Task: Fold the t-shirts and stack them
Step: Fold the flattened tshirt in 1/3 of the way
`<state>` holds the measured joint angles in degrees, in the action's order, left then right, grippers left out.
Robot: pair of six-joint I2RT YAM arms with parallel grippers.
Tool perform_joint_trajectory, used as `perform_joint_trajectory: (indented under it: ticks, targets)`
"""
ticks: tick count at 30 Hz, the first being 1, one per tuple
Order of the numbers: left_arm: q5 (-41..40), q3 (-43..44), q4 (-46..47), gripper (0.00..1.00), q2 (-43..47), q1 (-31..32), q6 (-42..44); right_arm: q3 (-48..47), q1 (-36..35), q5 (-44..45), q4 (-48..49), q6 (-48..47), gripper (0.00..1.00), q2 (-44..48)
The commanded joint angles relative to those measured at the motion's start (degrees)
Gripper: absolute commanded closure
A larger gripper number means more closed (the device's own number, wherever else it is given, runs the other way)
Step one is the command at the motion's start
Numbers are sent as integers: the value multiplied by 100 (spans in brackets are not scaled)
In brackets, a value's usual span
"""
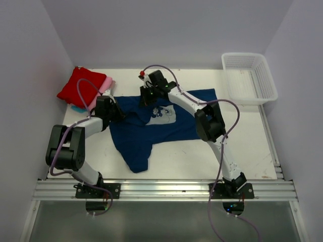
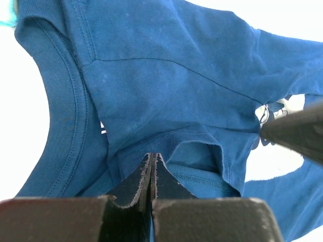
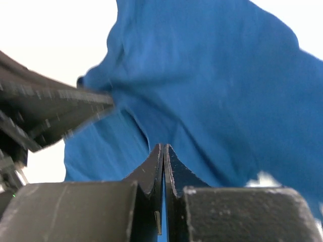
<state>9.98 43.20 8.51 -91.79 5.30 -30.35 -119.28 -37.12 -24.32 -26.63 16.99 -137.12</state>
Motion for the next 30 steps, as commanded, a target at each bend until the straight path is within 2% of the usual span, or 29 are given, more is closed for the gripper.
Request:
perform_joint_trajectory:
  ticks: [1, 4, 7, 12, 20, 24, 27, 30]
  targets:
    - [188, -127, 142, 100, 275, 24, 73, -726, 56, -424, -105, 418, 100, -534]
    - [259, -242, 212, 100, 346, 32, 47, -1656, 65, -749, -184, 638, 100, -1174]
    - [294, -303, 177, 100, 381, 41, 55, -2097, 56, -890, -211, 919, 100, -1711]
    - [303, -374, 124, 100, 521, 41, 82, -1880, 65, -680, -26, 1060, 100, -1827]
    - [444, -593, -34, 100, 1048, 59, 20, -1994, 135, -416, -281, 1060, 100, -2047]
    - [155, -717, 27, 100, 1277, 103, 20, -1950, 144, -215, -422, 938, 100, -2012]
    - [-178, -524, 326, 100, 1120, 103, 108, -1862, 153, -170, -465, 876, 100, -1977]
    - [-330, 99, 212, 100, 471, 68, 222, -1853, 144, -126, -518, 850, 100, -1968]
